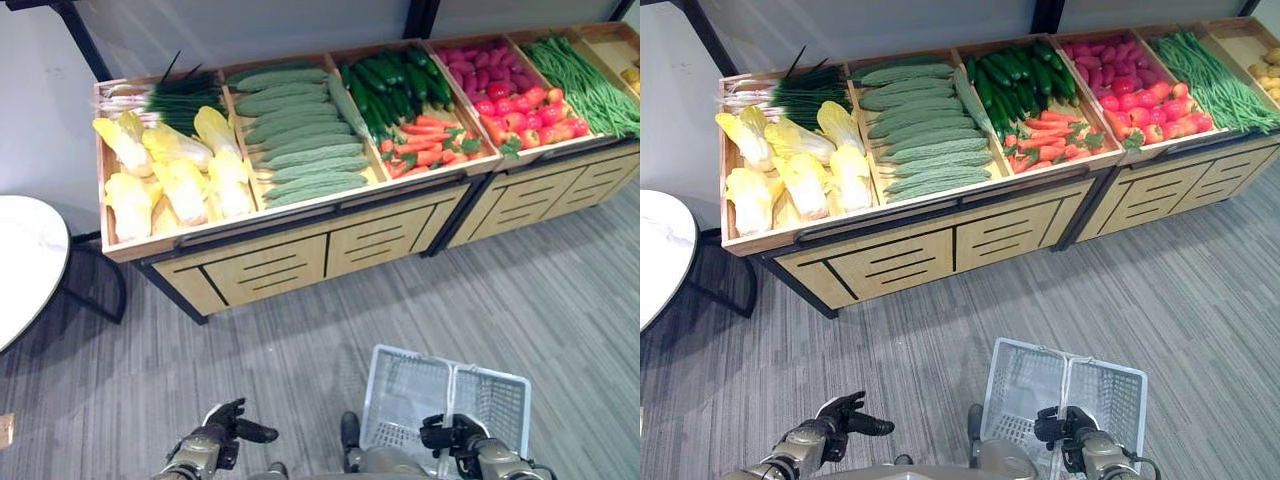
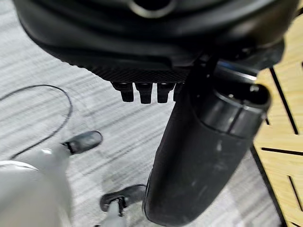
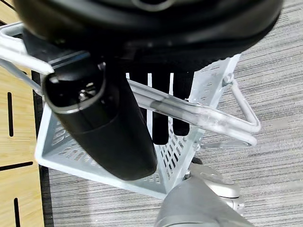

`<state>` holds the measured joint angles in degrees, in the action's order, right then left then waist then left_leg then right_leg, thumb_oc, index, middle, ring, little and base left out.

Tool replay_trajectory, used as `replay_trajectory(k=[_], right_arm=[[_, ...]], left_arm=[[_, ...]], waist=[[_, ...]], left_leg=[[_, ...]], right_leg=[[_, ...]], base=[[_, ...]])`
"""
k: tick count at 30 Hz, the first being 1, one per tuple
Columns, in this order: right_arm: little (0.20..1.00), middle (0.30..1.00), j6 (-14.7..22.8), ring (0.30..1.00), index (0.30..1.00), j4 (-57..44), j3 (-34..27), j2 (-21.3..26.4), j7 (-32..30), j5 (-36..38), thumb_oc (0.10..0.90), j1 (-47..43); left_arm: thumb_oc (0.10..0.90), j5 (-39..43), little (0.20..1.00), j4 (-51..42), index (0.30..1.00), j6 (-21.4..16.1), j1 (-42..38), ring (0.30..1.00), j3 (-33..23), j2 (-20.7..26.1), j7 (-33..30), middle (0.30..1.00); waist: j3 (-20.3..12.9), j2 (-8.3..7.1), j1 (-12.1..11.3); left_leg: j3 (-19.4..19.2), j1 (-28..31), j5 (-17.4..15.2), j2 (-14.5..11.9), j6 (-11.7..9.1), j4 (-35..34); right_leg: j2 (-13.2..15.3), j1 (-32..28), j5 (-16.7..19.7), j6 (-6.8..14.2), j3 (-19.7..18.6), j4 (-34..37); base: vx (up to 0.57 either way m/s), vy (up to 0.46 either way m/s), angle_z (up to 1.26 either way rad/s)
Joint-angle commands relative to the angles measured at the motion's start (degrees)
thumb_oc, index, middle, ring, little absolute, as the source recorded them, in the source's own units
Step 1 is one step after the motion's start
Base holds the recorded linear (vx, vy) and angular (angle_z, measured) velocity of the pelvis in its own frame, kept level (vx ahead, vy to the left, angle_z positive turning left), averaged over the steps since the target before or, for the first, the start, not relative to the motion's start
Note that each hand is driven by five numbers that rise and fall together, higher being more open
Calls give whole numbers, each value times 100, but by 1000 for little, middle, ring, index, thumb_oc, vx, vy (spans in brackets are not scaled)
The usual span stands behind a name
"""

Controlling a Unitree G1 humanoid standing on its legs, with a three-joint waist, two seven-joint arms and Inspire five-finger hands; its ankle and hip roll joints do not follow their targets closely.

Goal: Get the vegetables into the basket

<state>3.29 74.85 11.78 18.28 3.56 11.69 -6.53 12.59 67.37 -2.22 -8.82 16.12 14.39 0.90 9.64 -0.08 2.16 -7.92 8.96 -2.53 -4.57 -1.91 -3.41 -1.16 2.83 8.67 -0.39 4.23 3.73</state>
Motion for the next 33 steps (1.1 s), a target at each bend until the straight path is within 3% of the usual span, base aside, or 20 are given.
replay_trajectory(k=[1, 2, 4, 6, 11, 15, 17, 18, 20, 28, 33], right_arm=[[300, 300, 127, 300, 300, 89, 250, 225, -4, -109, 400, 277], [300, 300, 160, 300, 300, -40, 152, 255, -12, -120, 400, 368], [300, 300, 203, 300, 300, -163, -119, 289, -4, -154, 400, 549], [300, 300, 202, 300, 300, -147, -211, 271, 12, -169, 400, 638], [300, 300, 193, 300, 300, -30, -229, 234, 29, -292, 400, 726], [300, 300, 203, 300, 300, -44, -114, 285, 18, -395, 400, 722], [300, 300, 199, 300, 300, -39, -9, 338, -12, -455, 400, 653], [300, 300, 184, 300, 300, -25, 220, 401, -47, -538, 400, 524], [300, 300, 213, 300, 300, -25, 451, 409, -127, -532, 400, 349], [300, 300, 283, 300, 300, -79, 813, 375, -306, -205, 400, 84], [300, 300, 297, 300, 300, -172, 954, 318, -356, -49, 400, -41]], left_arm=[[900, 394, 1000, -1702, 1000, -541, -106, 1000, -25, 492, -231, 1000], [900, 490, 1000, -2802, 1000, -609, 193, 1000, -211, 743, -239, 1000], [900, 553, 1000, -4127, 1000, -762, 732, 1000, -793, 1079, -273, 1000], [900, 444, 1000, -4633, 1000, -805, 860, 1000, -1111, 1221, -409, 1000], [900, -119, 1000, -5287, 1000, -880, 730, 1000, -1815, 1666, -921, 1000], [900, -810, 1000, -5054, 1000, -769, 42, 1000, -2072, 2247, -1473, 1000], [900, -1195, 1000, -4585, 1000, -656, -602, 1000, -1866, 2595, -1724, 1000], [900, -1558, 1000, -3606, 1000, -505, -1763, 1000, -1303, 3234, -2027, 1000], [900, -1563, 1000, -2442, 1000, -475, -2962, 1000, -541, 3734, -2278, 1000], [900, -1656, 1000, -660, 1000, -320, -5273, 1000, 1140, 4257, -2396, 1000], [900, -1551, 1000, 159, 1000, -202, -6138, 1000, 1636, 4299, -2393, 1000]], waist=[[-13, -47, -52], [2, -39, -92], [-15, -46, -163], [-44, -49, -179], [-113, -57, -203], [-135, -58, -142], [-128, -47, -63], [-94, -17, 78], [-51, -16, 163], [69, 60, 394], [186, 21, 455]], left_leg=[[95, -295, 36, 354, 161, -98], [157, -304, 50, 339, 146, -85], [258, -279, 72, 318, 115, -129], [300, -250, 75, 315, 97, -158], [325, -219, 23, 308, 77, -159], [242, -273, 1, 290, 52, -159], [154, -352, 4, 280, 33, -159], [14, -540, 40, 261, 12, -159], [-110, -874, 123, 251, -9, -159], [-229, -1691, 349, 206, -73, -159], [-322, -2041, 422, 173, -115, -159]], right_leg=[[382, -203, -852, 455, -414, -253], [395, -250, -863, 451, -324, -225], [407, -336, -890, 444, -220, -185], [410, -388, -900, 446, -172, -152], [402, -484, -893, 451, -166, -17], [386, -422, -848, 466, -225, 21], [369, -323, -798, 482, -290, 51], [337, -76, -699, 500, -422, 85], [313, 322, -562, 534, -554, 104], [282, 1170, -271, 571, -738, 127], [246, 1552, -150, 603, -816, 127]], base=[[56, -128, 58], [66, -126, 50], [67, -83, 23], [68, -39, 17], [68, -15, 4], [55, 4, -2], [5, 22, -12], [-36, 34, -28], [-57, 23, -52], [8, -9, -21], [41, -27, -14]])
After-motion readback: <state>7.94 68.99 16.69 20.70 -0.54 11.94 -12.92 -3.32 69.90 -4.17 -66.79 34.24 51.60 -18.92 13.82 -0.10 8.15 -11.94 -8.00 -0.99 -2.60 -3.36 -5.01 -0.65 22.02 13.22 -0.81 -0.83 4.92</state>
